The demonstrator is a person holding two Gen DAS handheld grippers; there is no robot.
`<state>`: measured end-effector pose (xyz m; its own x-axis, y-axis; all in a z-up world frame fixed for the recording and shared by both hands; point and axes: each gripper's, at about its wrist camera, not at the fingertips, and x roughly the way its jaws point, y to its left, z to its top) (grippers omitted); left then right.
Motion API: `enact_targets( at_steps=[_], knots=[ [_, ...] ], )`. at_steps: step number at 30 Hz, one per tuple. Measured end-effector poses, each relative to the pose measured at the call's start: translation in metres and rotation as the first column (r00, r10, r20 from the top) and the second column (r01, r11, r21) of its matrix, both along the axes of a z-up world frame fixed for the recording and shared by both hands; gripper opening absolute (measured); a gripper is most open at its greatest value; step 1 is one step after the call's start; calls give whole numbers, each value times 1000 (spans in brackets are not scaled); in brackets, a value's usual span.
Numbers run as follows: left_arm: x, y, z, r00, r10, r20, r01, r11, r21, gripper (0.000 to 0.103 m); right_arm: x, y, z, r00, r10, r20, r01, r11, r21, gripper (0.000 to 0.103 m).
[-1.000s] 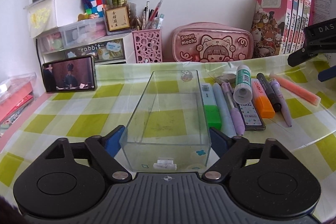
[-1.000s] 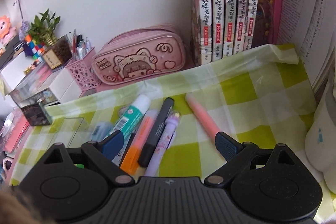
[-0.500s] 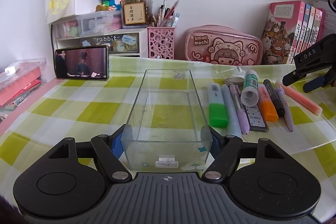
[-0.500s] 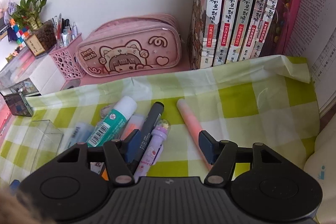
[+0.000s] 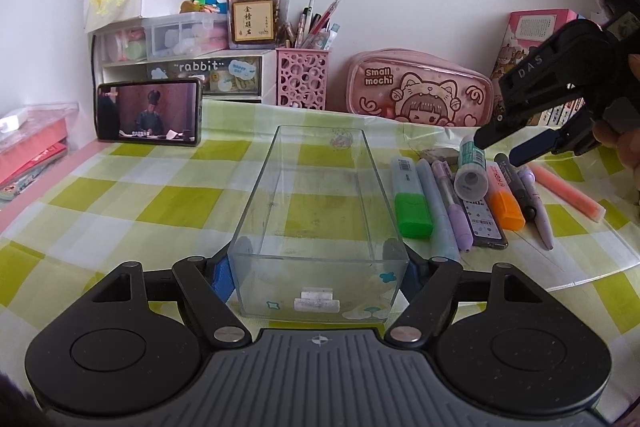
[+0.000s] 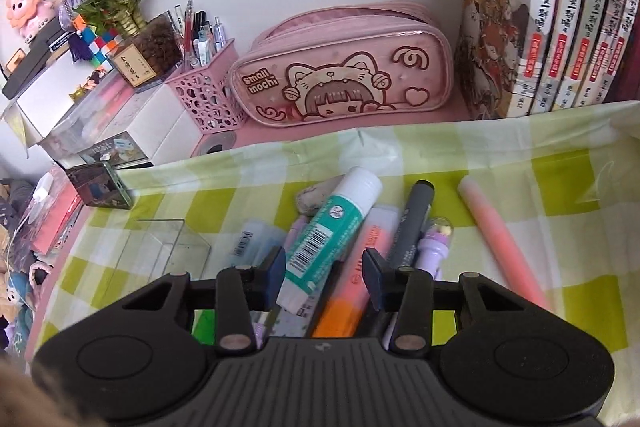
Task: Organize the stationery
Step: 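Grasp the white-and-green glue stick with the right gripper and lift it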
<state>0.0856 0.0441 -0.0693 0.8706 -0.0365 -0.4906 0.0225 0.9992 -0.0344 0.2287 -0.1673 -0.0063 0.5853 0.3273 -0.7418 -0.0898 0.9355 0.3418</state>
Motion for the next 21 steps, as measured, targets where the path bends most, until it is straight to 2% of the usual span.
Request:
enact_targets(
  at_steps=[5, 8, 15, 21],
  knots=[
    [0, 1, 0, 1000, -2, -2, 2, 1000, -4, 73, 25, 9, -8, 997, -64, -40, 63, 998, -22, 34],
    [0, 1, 0, 1000, -2, -1, 2, 1000, -3, 73, 31, 13, -13, 996, -68, -54, 67, 998, -22, 34],
    [0, 1, 0, 1000, -1, -2, 1, 1000, -4, 74, 30, 17, -18, 994, -91, -56, 90, 995, -36, 31],
    [2, 5, 0, 1000, 0, -23, -1, 999, -41, 74, 33, 20, -19, 994, -96, -51, 93, 994, -60, 31]
  ],
)
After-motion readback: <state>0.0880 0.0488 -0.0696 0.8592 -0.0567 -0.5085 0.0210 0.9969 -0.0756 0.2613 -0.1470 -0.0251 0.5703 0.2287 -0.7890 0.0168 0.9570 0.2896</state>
